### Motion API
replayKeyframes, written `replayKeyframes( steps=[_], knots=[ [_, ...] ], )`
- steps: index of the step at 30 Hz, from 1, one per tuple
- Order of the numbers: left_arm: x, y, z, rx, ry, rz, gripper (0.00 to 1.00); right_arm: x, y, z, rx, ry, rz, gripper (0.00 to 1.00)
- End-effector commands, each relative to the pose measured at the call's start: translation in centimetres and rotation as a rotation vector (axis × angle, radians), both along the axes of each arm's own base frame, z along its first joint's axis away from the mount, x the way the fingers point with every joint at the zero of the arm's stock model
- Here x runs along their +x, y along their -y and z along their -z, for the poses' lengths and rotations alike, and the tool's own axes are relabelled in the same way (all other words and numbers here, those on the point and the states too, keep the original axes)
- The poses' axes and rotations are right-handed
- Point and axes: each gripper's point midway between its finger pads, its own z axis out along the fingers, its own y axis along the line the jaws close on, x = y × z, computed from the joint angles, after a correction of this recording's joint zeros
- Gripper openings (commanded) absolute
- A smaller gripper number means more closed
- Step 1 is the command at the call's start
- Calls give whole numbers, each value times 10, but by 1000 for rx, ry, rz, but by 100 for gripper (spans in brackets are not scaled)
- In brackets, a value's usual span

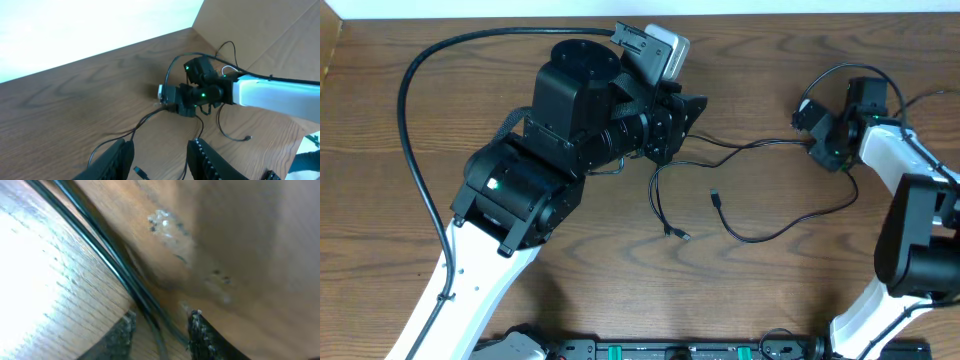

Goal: Untangle cables
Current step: 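Pull the black cable up and right with the right gripper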

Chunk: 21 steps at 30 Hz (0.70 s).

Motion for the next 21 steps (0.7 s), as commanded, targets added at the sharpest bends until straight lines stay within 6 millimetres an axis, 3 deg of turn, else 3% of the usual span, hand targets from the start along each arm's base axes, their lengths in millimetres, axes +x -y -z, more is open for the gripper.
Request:
replayKeyframes(
  steps=[1,5,10,13,15,16,21],
  knots=[
    [2,-2,-6,-11,11,-18,40,-2,-4,14,28,-23,13,1],
    [2,-2,-6,-10,11,-18,40,12,-4,8,41,36,59,1],
    [3,-2,-6,-10,12,-18,40,38,-26,-11,63,135,61,1],
    [5,-4,-6,-2,16,-35,40,68,-54,-56,87,268,35,1],
    [6,-4,-5,-1,16,-38,40,90,-70,-101,108,381,44,1],
    [7,-4,-4,1,13,-38,40,103,-78,-137,137,462,55,1],
    [23,4,18,39,-26,-53,40,121,-85,-247,241,680,125,1]
  ],
)
